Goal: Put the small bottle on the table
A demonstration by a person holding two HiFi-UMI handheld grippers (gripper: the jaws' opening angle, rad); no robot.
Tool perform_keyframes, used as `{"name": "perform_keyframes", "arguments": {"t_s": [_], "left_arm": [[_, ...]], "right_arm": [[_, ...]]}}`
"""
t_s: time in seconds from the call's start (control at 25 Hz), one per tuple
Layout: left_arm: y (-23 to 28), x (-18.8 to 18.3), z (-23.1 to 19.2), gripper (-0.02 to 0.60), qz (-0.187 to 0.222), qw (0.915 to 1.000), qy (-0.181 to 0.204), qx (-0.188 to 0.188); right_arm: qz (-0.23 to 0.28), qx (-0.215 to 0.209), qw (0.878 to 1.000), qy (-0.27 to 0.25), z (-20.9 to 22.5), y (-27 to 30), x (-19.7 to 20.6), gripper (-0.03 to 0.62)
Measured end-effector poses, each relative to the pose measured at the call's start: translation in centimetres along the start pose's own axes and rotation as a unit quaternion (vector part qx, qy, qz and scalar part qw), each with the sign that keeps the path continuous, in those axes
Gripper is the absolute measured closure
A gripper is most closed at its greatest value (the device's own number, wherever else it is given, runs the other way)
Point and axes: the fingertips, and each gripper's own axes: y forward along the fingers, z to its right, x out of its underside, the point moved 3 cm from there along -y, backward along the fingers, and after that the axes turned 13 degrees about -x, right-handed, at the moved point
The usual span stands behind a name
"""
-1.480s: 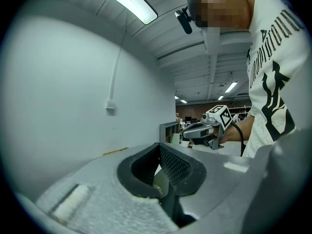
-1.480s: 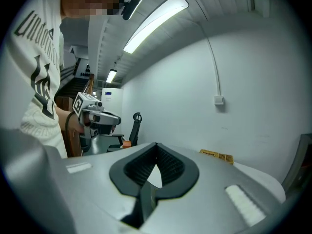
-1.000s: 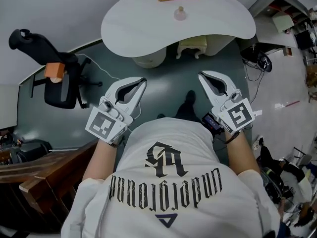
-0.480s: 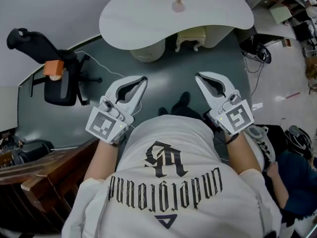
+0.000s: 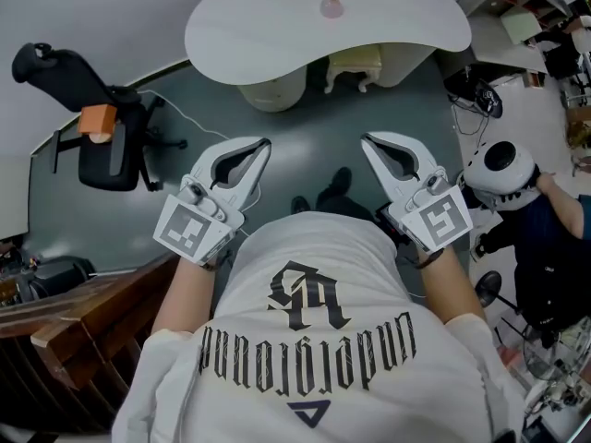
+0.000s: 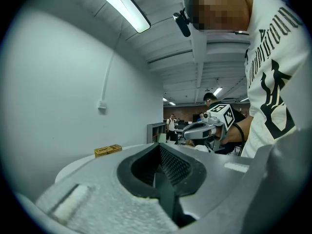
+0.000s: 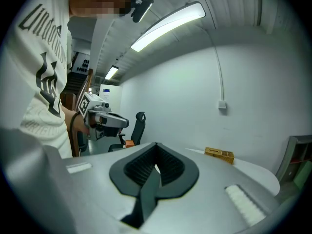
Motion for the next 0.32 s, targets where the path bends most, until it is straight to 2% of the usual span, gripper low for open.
{"name": "perform_keyframes", "arguments": {"t_s": [0.32], "left_arm": [[-0.93, -0.07, 0.98, 0.574, 0.002, 1.0, -0.001, 0.0]], "right_arm": [[0.0, 0.002, 1.0, 0.005, -1.01, -0.49, -0.14, 0.592]]}}
